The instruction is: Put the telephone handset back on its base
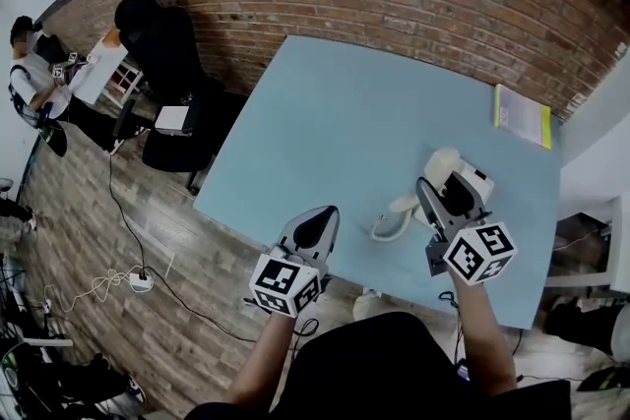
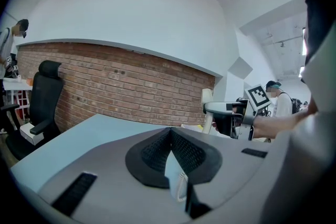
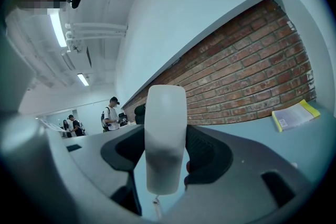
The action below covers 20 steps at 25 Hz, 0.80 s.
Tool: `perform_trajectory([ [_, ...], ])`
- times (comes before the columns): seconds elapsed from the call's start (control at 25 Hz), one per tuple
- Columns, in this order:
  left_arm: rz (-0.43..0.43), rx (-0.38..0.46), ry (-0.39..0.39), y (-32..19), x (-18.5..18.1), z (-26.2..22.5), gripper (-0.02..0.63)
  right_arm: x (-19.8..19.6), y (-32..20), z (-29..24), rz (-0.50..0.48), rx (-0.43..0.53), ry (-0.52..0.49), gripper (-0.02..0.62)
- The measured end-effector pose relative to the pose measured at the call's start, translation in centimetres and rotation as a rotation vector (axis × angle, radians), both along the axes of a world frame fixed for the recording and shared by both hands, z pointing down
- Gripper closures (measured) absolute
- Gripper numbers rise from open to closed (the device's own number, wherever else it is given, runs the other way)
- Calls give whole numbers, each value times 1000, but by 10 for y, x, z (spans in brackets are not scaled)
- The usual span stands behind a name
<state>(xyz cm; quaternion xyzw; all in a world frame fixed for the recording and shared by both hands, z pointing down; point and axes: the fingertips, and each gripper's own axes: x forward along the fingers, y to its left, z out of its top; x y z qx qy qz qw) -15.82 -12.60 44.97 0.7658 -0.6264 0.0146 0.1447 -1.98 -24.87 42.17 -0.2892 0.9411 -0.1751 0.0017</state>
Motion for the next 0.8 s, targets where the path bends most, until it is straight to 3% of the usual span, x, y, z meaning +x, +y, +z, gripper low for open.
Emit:
perform_trajectory([
  [0.8,-47,-64,-32,-35,8,15,597,12,-44,34,-8,-78,-8,356],
])
